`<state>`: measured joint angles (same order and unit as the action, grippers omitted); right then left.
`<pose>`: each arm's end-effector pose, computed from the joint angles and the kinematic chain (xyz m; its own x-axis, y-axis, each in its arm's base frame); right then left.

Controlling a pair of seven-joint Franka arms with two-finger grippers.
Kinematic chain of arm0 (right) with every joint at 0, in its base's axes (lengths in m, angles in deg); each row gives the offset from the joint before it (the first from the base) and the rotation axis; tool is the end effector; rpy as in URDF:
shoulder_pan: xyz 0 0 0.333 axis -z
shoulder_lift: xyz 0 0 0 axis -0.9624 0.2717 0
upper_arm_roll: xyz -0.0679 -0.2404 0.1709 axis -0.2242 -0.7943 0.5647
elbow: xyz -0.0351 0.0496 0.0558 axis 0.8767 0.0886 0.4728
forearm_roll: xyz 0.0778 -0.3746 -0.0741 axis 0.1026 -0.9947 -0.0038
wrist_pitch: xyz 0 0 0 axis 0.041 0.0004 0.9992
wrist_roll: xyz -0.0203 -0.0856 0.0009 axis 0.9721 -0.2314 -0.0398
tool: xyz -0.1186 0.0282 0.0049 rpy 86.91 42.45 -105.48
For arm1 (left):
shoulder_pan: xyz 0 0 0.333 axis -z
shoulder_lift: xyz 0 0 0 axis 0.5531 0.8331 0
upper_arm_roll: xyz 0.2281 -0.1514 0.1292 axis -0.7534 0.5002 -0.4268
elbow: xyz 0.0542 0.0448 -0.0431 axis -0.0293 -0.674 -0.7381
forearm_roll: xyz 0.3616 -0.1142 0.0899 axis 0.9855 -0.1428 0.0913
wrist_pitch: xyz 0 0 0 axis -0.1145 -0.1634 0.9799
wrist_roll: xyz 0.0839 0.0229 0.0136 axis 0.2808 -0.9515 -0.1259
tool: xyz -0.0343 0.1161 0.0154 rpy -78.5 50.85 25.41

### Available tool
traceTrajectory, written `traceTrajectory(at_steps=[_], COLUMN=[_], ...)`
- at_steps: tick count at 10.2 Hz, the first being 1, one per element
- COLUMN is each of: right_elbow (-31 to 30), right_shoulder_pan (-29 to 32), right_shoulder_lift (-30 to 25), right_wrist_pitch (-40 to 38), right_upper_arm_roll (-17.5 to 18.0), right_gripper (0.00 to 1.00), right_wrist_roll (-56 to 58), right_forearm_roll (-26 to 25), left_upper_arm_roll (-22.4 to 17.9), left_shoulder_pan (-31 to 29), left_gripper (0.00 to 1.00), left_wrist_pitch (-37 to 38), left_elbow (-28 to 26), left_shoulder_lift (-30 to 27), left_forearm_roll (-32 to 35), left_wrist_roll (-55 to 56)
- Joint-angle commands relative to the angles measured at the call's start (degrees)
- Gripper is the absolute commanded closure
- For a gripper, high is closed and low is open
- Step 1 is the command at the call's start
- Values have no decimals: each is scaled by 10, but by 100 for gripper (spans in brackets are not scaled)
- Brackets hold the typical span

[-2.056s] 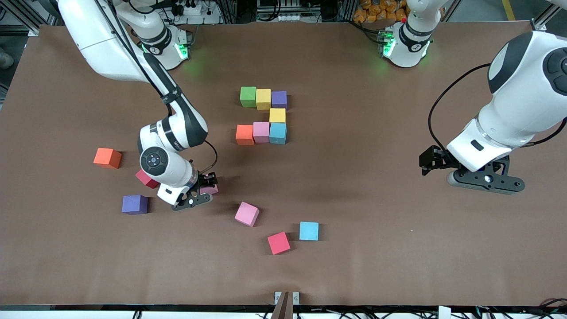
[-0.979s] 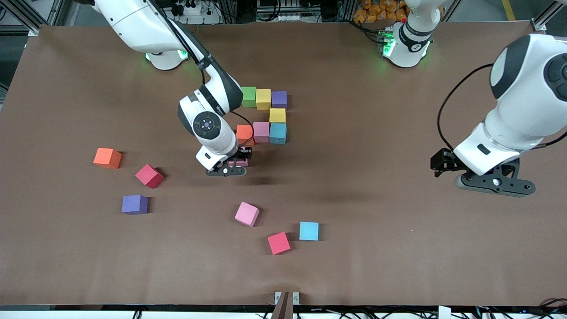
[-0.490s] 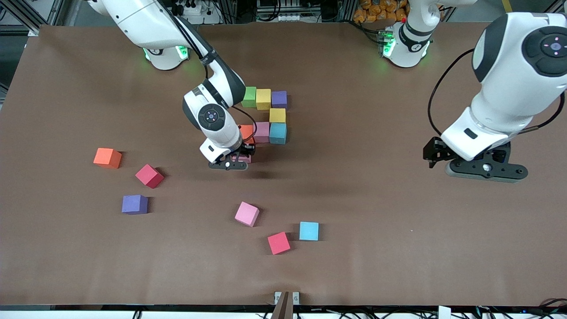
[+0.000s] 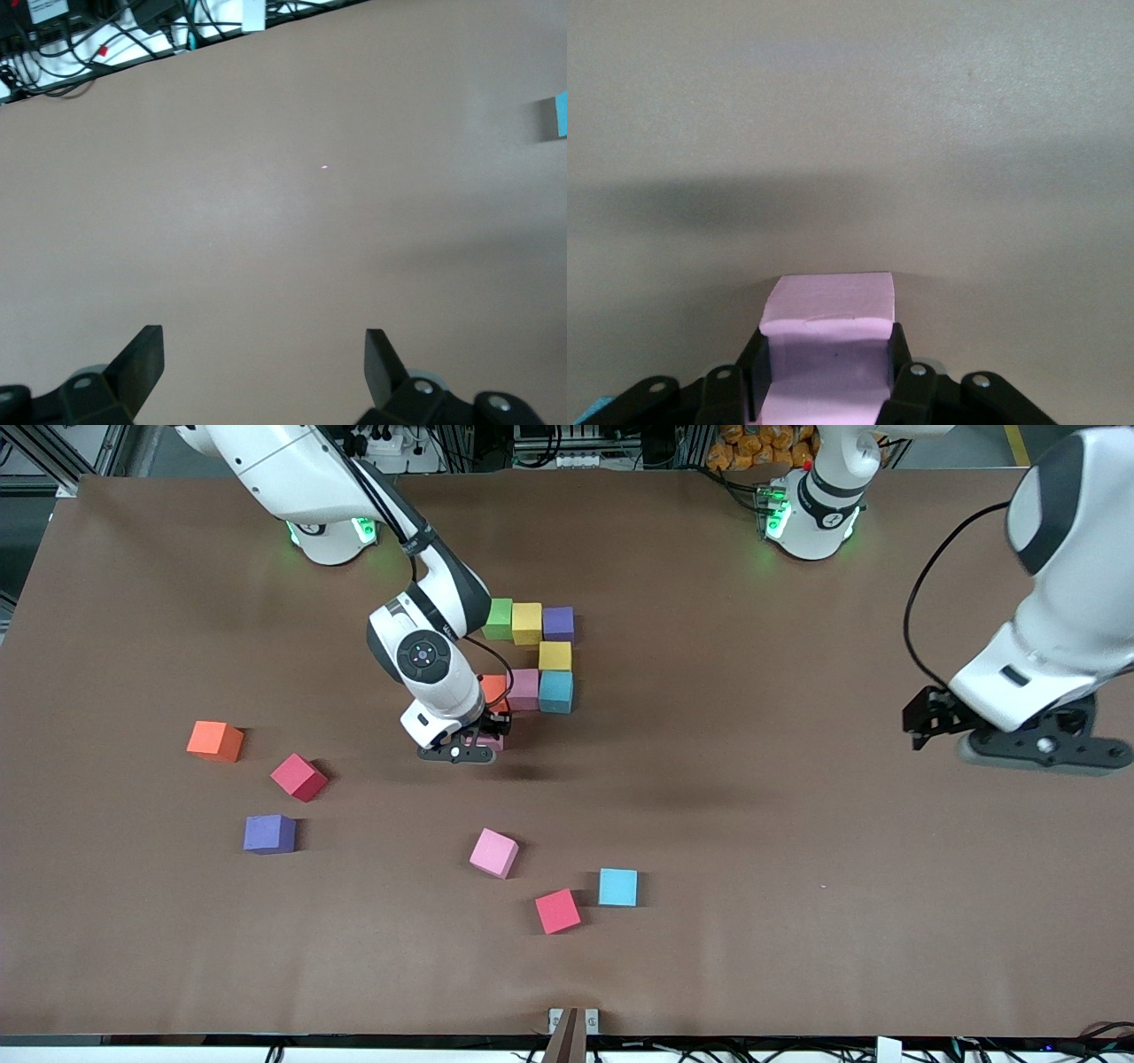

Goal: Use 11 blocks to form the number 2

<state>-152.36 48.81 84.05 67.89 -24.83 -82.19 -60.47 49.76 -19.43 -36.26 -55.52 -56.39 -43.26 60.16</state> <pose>0.4941 0.3511 0.1968 0.9954 -0.0672 -0.0677 -0.0699 -0.9968 -0.0381 0.6093 -0.0861 0.5592 0.9722 -0.1993 0.1233 -0.1769 -0.9692 -0.1714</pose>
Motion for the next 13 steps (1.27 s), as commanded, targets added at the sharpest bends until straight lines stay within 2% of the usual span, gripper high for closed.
traceTrajectory(at_steps=[1, 9, 11, 12, 13], right_elbow=[-20, -27, -29, -29, -29], right_shoulder_pan=[-7, -9, -9, -9, -9], right_shoulder_lift=[-14, -15, -16, -16, -16], right_wrist_pitch=[7, 7, 7, 6, 6], right_upper_arm_roll=[-1, 3, 3, 3, 3], right_gripper=[100, 100, 100, 91, 39], right_wrist_roll=[-16, -16, -16, -16, -16], right_forearm_roll=[-2, -4, -5, -4, -5], left_upper_arm_roll=[-6, -1, 12, 12, 11], left_shoulder_pan=[0, 4, 2, -2, -3], left_gripper=[0, 0, 0, 0, 0], left_wrist_pitch=[14, 50, 51, 51, 51], left_elbow=[-17, -12, -5, -5, -5], left_shoulder_lift=[-22, -23, -23, -22, -22], left_forearm_roll=[-13, -13, -13, -13, -13], left_wrist_roll=[-13, -13, -11, -14, -14])
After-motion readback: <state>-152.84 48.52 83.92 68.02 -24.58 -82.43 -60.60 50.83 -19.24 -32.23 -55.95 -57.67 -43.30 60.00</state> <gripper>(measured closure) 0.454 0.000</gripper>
